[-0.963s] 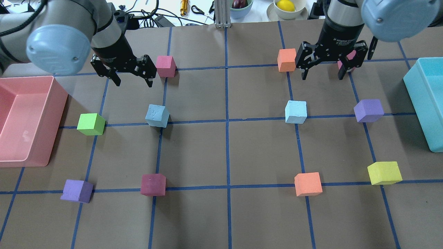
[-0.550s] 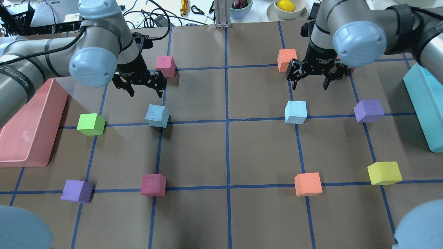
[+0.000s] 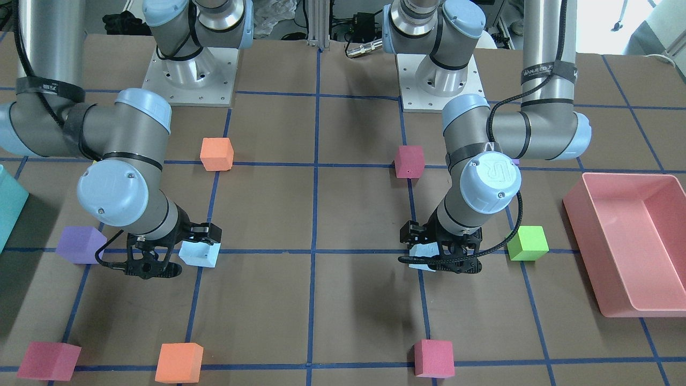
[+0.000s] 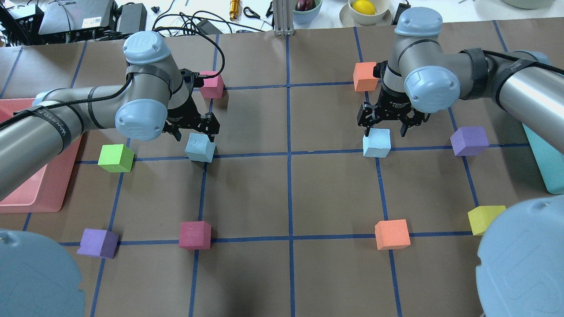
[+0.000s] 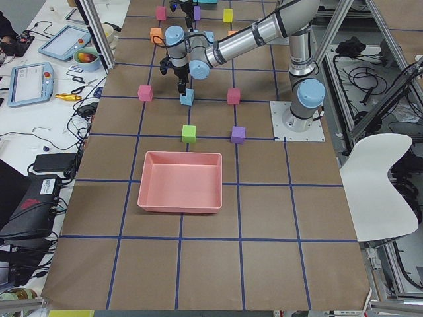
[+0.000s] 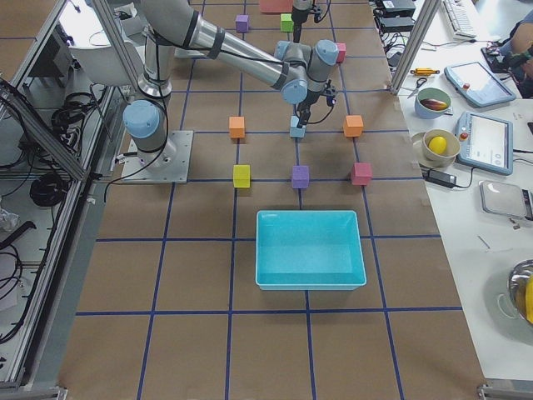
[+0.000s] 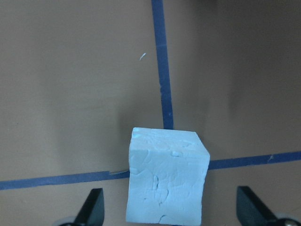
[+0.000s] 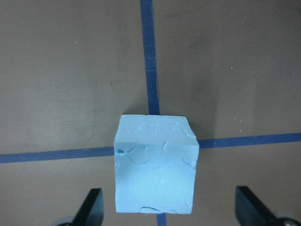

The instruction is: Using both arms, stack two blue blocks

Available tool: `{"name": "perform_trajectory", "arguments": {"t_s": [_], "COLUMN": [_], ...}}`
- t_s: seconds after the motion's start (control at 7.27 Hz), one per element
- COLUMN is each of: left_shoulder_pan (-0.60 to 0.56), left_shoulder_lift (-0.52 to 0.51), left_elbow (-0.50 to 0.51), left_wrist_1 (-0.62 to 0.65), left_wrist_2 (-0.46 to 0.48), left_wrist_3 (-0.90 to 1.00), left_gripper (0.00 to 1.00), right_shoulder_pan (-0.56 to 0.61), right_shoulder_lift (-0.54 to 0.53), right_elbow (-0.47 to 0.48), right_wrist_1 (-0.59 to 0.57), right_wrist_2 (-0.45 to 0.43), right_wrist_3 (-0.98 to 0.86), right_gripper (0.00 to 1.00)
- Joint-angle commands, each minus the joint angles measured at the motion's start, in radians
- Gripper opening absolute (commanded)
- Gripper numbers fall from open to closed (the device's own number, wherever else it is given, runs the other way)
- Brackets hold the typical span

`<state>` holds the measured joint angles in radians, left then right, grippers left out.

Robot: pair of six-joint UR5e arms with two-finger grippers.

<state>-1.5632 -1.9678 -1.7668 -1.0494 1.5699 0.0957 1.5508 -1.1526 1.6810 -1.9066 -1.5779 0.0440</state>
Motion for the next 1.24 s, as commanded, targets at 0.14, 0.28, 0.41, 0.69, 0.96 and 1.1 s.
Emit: {"name": "perform_trajectory", "arguments": {"t_s": [0.14, 0.28, 0.41, 0.69, 0.96, 1.1], "left_shoulder_pan": [-0.002, -0.002, -0.002, -0.002, -0.002, -0.002], "left_shoulder_lift": [-0.029, -0.031, -0.032, -0.034, -0.034, -0.032], "left_elbow": [-0.006, -0.008, -0.014, -0.028, -0.057, -0.062], "left_wrist_1": [0.019, 0.017, 0.02, 0.043, 0.097, 0.1], "left_wrist_2": [-0.002, -0.001, -0.002, -0.001, -0.002, -0.002], "left_wrist_3": [-0.002, -0.002, -0.002, -0.002, -0.005, -0.002], "left_gripper": [1.0, 1.0, 1.0, 1.0, 0.92, 0.73], "right_shoulder_pan": [0.0, 0.0, 0.0, 0.0, 0.002, 0.014], "right_shoulder_lift": [0.066, 0.089, 0.091, 0.088, 0.05, 0.028], "right_elbow": [0.002, 0.002, 0.002, 0.002, -0.007, -0.013], "right_wrist_1": [-0.041, -0.092, -0.092, -0.089, -0.069, -0.069], "right_wrist_2": [0.002, 0.004, 0.004, 0.047, 0.102, 0.104], "right_wrist_3": [-0.009, 0.0, -0.003, -0.01, 0.013, 0.052], "right_gripper": [1.0, 1.0, 0.91, 0.21, 0.0, 0.0]}}
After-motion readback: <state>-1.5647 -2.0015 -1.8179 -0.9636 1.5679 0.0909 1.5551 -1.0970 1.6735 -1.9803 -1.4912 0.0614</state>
